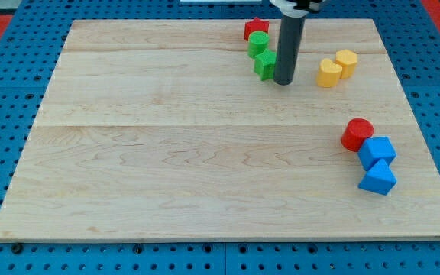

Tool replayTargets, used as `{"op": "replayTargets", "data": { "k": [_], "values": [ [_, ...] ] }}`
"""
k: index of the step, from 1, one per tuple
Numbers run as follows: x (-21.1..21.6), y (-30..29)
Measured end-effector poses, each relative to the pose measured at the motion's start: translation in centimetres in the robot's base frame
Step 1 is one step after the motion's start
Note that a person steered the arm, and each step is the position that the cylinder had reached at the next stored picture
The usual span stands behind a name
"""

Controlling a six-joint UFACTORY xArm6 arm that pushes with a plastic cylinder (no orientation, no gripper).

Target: Place the green star at the bottom side of the green circle

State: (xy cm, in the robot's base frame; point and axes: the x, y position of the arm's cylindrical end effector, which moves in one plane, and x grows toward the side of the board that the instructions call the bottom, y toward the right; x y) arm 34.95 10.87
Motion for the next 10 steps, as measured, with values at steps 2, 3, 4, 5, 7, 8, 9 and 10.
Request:
{"op": "replayTargets", "data": {
  "k": [2, 3, 4, 5, 7, 8, 9, 10],
  "values": [
    [-1.5, 1.1],
    [-1.6, -0.4],
    [-1.6, -1.1],
    [-1.6, -2.0],
    [1.6, -1.8],
    [2.6, -4.2],
    [1.0, -6.4],
    [-0.4, -6.6]
  ]
}}
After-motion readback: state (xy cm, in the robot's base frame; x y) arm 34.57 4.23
